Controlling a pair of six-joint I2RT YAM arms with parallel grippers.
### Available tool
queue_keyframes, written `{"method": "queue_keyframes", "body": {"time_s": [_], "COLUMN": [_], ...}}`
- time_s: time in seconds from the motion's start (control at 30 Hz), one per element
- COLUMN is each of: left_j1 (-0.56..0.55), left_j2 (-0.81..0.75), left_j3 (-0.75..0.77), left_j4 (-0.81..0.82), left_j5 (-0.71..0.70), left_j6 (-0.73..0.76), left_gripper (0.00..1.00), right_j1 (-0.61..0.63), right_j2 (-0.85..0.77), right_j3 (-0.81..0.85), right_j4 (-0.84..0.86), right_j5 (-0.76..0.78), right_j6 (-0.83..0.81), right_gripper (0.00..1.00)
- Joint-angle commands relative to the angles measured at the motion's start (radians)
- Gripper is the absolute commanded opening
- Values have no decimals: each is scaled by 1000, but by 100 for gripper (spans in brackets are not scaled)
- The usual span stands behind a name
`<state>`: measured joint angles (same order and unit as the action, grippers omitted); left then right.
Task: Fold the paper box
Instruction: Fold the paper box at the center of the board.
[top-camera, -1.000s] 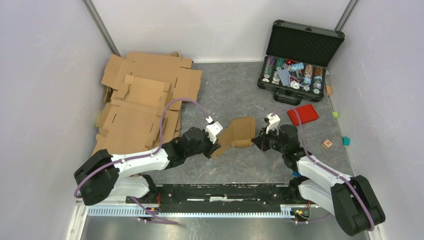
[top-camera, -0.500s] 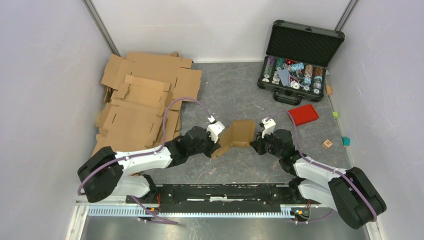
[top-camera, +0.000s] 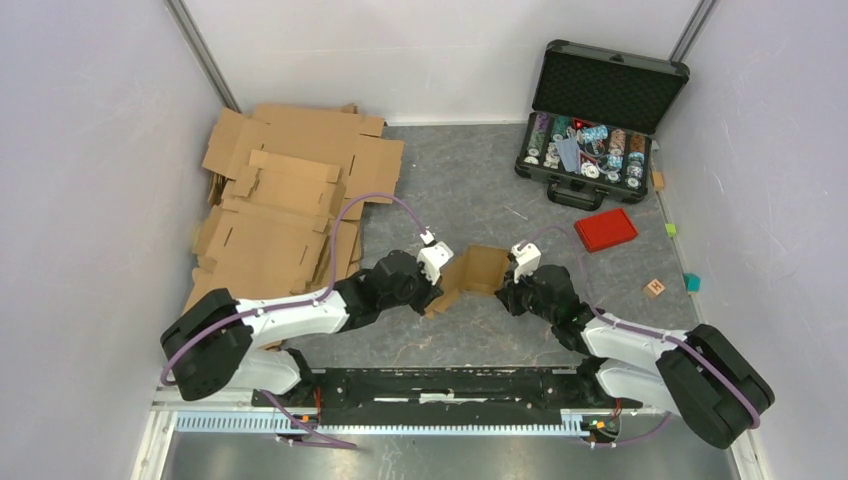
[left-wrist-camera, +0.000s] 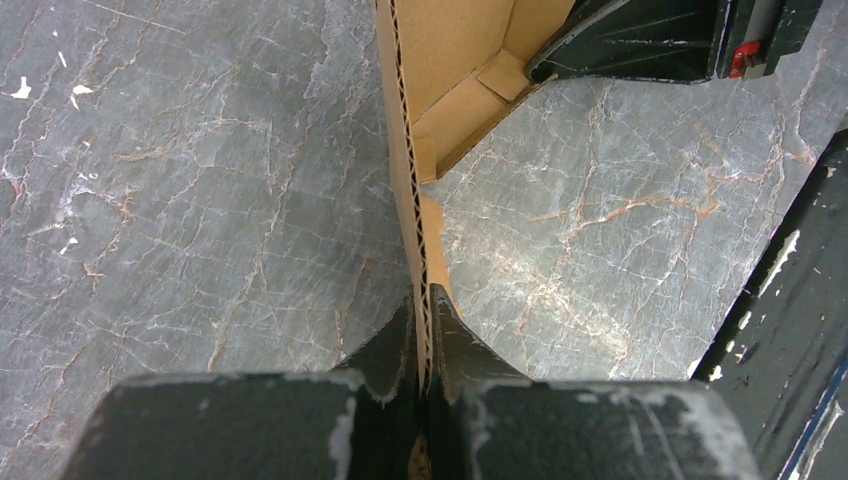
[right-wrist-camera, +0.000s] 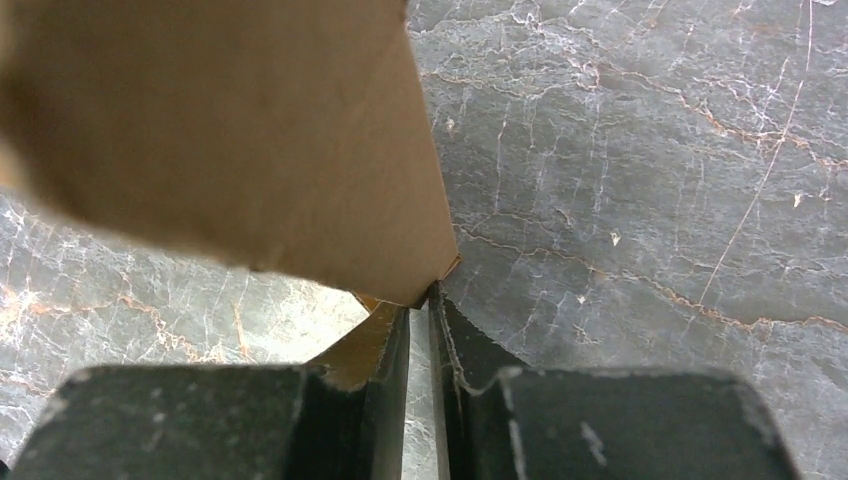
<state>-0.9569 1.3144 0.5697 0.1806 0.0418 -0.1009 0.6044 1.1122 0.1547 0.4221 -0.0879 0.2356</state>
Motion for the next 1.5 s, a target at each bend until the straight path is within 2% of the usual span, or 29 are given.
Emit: {"method": "queue_keyframes", "body": {"time_s": [0.0,0.1,0.2,0.6,0.73,0.8,1.03,1.27,1.47], "left_j1": [-14,-14,-14,-28,-32,-34,-36,-39,-44], "left_j2": [20,16,11,26,31,31,25,26,30], "left_j3": [42,43,43,60,64,64,62,64,66], "left_j4": [18,8,2,-31,-34,-33,-38,-38,-33], "left_j5": [69,50,35,0,-7,-8,-32,-21,-15], "left_j6": [5,10,15,37,41,42,43,43,40], "left_gripper": [2,2,2,2,2,2,2,2,2], "right_j1": [23,22,22,23,23,23,21,22,23], "right_j2": [-28,-97,-119,-183,-210,-222,-307,-258,-227], "right_j3": [12,4,23,42,43,38,-3,-4,-20], "right_j4": [14,7,-31,-100,-141,-152,-155,-125,-72], "right_j5": [22,51,61,82,127,142,197,121,67], "right_j6": [-6,-5,-8,-14,-27,-33,-32,-34,-12], "right_gripper": [20,27,39,45,53,54,45,21,17]}}
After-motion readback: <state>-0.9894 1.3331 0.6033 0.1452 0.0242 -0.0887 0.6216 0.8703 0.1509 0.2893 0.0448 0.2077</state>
